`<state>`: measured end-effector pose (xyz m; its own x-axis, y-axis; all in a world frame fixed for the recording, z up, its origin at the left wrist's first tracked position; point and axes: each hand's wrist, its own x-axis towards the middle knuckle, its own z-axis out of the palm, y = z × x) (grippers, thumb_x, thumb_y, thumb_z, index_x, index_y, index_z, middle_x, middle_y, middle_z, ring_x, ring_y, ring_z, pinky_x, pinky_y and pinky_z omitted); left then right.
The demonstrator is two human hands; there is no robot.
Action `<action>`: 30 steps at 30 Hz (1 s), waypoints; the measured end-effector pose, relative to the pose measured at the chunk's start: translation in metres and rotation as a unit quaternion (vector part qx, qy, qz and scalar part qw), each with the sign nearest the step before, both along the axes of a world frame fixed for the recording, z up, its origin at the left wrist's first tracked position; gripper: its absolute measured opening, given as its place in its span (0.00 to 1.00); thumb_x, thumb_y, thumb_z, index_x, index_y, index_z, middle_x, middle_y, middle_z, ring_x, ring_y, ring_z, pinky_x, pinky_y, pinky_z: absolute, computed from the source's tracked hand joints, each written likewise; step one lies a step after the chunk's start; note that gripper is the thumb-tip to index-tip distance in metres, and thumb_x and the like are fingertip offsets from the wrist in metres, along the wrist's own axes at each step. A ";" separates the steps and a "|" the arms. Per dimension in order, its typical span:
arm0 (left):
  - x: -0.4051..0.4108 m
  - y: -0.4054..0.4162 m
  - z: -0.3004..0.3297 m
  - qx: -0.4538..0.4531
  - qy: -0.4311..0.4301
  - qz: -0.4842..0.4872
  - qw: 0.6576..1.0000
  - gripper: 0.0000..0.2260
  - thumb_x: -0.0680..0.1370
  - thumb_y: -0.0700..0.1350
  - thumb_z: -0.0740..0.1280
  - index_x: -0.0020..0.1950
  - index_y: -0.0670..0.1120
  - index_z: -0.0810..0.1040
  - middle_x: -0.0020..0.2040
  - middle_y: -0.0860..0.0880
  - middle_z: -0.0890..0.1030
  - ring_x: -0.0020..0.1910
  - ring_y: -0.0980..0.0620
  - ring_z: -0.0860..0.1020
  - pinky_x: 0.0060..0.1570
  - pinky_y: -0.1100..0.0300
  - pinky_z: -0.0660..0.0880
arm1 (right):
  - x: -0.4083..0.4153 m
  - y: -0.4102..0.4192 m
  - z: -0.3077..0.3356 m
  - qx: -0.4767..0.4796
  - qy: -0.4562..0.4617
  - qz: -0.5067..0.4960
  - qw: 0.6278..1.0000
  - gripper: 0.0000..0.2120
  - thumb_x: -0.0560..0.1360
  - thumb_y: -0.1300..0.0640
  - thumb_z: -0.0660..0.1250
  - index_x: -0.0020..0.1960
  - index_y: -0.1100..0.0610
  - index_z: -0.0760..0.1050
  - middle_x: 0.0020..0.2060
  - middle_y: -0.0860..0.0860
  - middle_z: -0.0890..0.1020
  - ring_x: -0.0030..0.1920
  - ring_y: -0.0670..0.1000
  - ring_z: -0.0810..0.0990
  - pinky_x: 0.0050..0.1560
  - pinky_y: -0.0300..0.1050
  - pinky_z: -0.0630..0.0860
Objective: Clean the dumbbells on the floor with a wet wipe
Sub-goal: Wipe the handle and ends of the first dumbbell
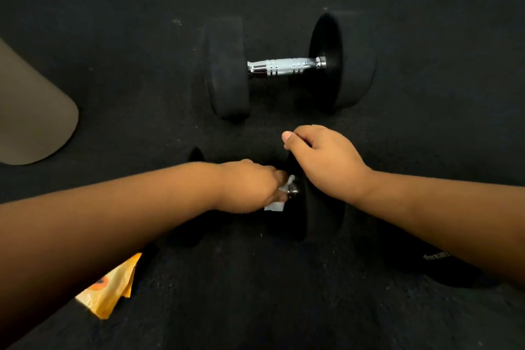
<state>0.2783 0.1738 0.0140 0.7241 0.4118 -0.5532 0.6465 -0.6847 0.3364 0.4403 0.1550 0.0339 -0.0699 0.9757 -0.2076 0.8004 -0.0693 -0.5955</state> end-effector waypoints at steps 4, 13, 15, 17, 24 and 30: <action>-0.003 -0.011 -0.006 0.067 -0.059 -0.004 0.996 0.16 0.82 0.57 0.51 0.54 0.47 0.70 0.49 0.48 0.77 0.45 0.48 0.77 0.51 0.54 0.71 | 0.001 -0.002 -0.001 0.007 -0.003 -0.001 1.000 0.20 0.80 0.43 0.55 0.45 0.55 0.78 0.44 0.50 0.80 0.47 0.50 0.77 0.50 0.50 0.73; 0.011 0.001 0.004 -0.022 0.034 -0.011 0.999 0.18 0.82 0.56 0.54 0.65 0.46 0.68 0.56 0.47 0.76 0.49 0.47 0.77 0.55 0.49 0.73 | 0.002 -0.004 -0.002 0.010 -0.006 0.008 1.000 0.19 0.80 0.43 0.55 0.44 0.53 0.78 0.42 0.49 0.79 0.46 0.48 0.76 0.49 0.49 0.74; 0.012 -0.004 0.003 -0.039 -0.002 0.039 0.998 0.19 0.82 0.57 0.53 0.62 0.45 0.69 0.53 0.47 0.77 0.47 0.49 0.77 0.52 0.52 0.72 | 0.002 -0.005 -0.002 0.011 -0.006 0.007 1.000 0.18 0.80 0.43 0.55 0.45 0.53 0.78 0.43 0.49 0.79 0.46 0.48 0.76 0.49 0.49 0.73; 0.009 0.003 0.001 -0.165 -0.027 0.136 0.976 0.18 0.82 0.57 0.54 0.56 0.44 0.73 0.50 0.47 0.80 0.45 0.51 0.78 0.48 0.58 0.73 | 0.002 -0.005 -0.002 0.007 -0.005 0.004 1.000 0.19 0.80 0.43 0.55 0.45 0.53 0.78 0.44 0.49 0.79 0.47 0.49 0.76 0.50 0.49 0.73; -0.002 0.029 0.001 -0.322 0.054 0.147 0.934 0.28 0.81 0.62 0.50 0.57 0.41 0.78 0.47 0.42 0.83 0.42 0.54 0.80 0.38 0.67 0.75 | 0.001 -0.012 -0.002 0.014 0.002 0.006 1.000 0.16 0.79 0.43 0.56 0.48 0.50 0.78 0.45 0.46 0.78 0.49 0.47 0.76 0.48 0.45 0.71; 0.008 0.008 -0.014 -0.201 -0.044 0.150 0.967 0.17 0.80 0.56 0.61 0.59 0.45 0.75 0.48 0.49 0.79 0.46 0.52 0.77 0.51 0.57 0.74 | 0.002 -0.020 -0.007 0.038 -0.007 0.024 0.999 0.11 0.78 0.42 0.55 0.46 0.44 0.73 0.44 0.44 0.76 0.50 0.48 0.74 0.47 0.43 0.68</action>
<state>0.2858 0.1817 0.0001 0.6565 0.3761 -0.6539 0.7529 -0.2733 0.5987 0.4426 0.1352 0.0272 -0.1137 0.9845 -0.1334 0.8103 0.0142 -0.5858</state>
